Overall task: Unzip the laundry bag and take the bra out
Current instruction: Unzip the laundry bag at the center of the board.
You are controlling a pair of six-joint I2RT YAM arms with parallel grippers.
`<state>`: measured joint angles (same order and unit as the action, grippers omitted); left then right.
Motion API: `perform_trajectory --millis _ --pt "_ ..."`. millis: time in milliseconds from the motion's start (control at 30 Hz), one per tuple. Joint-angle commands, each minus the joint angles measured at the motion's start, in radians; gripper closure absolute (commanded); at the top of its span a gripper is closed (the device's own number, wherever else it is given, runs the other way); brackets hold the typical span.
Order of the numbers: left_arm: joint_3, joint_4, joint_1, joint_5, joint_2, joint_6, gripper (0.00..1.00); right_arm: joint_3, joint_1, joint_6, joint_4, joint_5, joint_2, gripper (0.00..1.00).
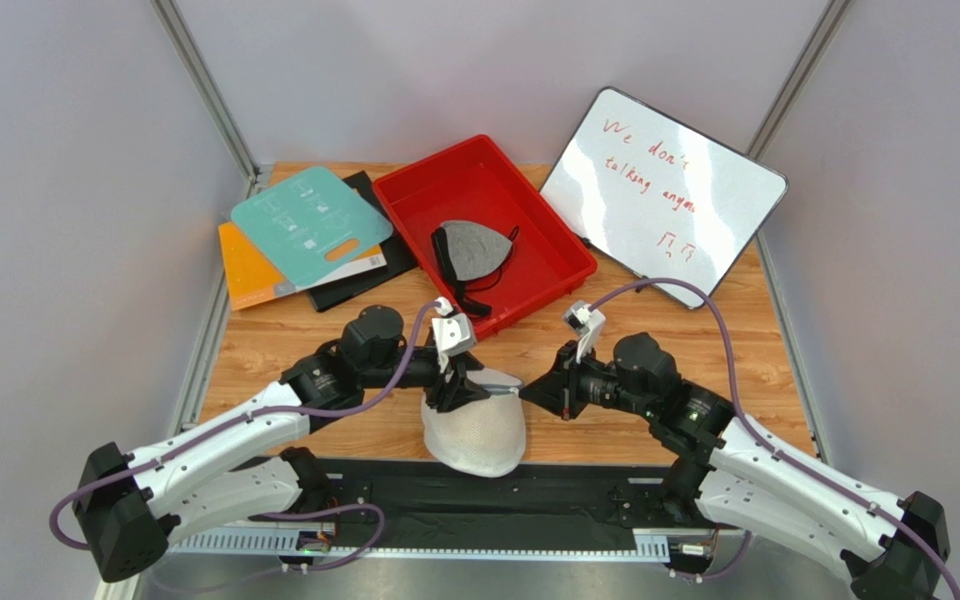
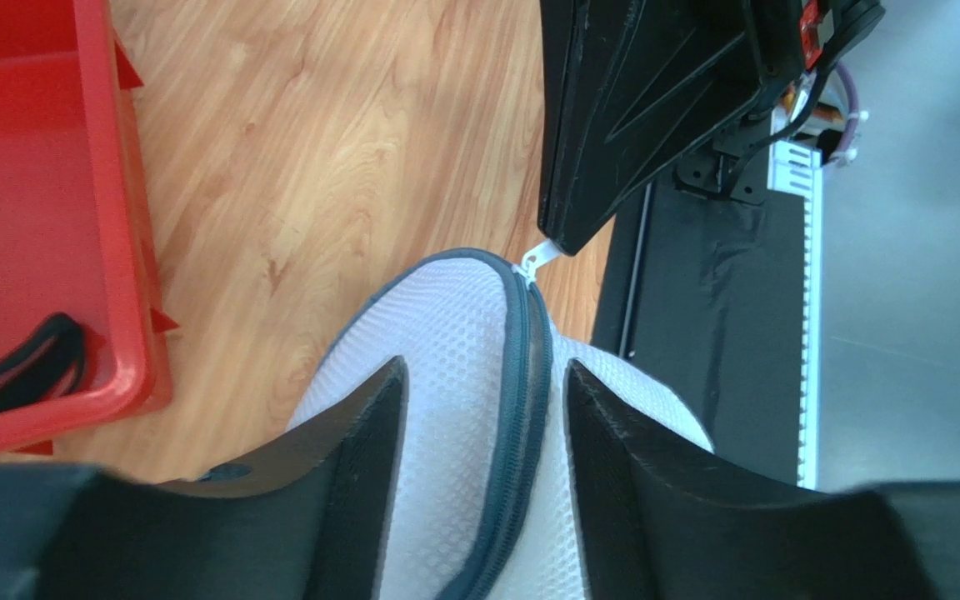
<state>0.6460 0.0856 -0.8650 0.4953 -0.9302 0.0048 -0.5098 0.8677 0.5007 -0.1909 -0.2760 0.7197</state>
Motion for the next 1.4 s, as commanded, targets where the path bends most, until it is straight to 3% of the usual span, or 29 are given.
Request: perform_trajectory --millis 0,267,833,933,1367 --pt "0.056 -0.026 0.001 0.06 -0.025 0.0 0.23 -0.026 -0.004 0.001 0.027 -0.029 -0.002 1.0" --pt "0.136 -0.056 -0.003 0.137 -0.166 0.003 0.12 -0.032 -0.004 0.006 0.015 -0.045 -0.02 1.0" --pt "0.115 -0.138 -0.069 0.131 -0.236 -0.089 0.16 -0.032 -0.004 0.001 0.001 -0.022 -0.037 1.0" --pt "0.124 -0.116 -0.085 0.059 -0.23 -0.123 0.21 -0.035 -0.004 -0.007 -0.016 -0.003 -0.043 1.0" --pt "0.21 0.065 -0.158 -0.251 -0.237 -0.353 0.25 -0.05 -0.003 -0.011 -0.044 0.035 -0.048 1.0"
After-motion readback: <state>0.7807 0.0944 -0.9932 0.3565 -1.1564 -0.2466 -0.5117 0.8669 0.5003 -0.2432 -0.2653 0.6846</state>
